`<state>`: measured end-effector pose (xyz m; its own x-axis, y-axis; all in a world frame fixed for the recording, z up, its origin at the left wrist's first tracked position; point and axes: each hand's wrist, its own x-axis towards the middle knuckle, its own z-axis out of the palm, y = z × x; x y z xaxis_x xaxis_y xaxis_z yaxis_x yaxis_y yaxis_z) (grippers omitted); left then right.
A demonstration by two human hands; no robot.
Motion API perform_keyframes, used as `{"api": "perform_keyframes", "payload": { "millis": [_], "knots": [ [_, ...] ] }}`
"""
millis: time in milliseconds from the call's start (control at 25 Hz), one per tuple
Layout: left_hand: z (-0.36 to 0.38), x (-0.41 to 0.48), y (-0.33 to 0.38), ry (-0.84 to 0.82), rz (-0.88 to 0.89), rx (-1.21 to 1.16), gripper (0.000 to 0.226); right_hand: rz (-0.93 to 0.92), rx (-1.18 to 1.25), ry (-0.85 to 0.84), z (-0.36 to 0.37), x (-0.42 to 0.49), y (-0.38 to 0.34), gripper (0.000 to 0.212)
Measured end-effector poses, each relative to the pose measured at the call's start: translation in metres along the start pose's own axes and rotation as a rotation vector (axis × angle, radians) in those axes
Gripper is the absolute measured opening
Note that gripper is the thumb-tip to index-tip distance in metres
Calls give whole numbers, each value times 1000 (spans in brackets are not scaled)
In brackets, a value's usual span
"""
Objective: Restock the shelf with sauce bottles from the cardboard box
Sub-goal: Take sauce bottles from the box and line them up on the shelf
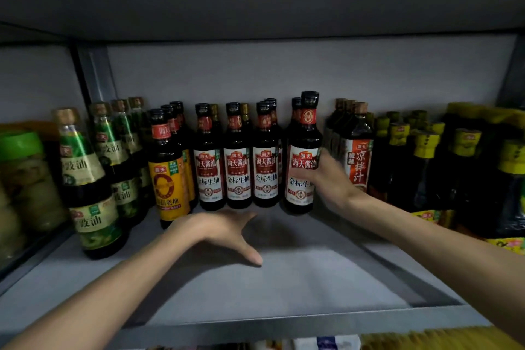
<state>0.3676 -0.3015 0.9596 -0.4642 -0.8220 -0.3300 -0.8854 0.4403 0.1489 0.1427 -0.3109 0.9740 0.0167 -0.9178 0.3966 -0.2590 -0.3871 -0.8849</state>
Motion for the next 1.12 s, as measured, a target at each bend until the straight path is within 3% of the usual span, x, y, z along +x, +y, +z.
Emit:
{"api": "perform_keyframes", "payload": {
  "millis": [320, 680, 840, 1120],
  "knots": [
    [6, 16, -19, -46, 51, 89, 110, 116, -86, 85, 5, 23, 24, 42],
    [1, 23, -17, -55, 60, 106, 112, 72, -158, 94, 9, 28, 31, 34],
    [1, 24, -17, -52, 51, 110, 114, 157, -351, 126, 17, 20, 46, 58],
    [1, 24, -17, -55, 32, 131, 114, 194, -427, 133, 19, 37, 57, 62]
  ]
}}
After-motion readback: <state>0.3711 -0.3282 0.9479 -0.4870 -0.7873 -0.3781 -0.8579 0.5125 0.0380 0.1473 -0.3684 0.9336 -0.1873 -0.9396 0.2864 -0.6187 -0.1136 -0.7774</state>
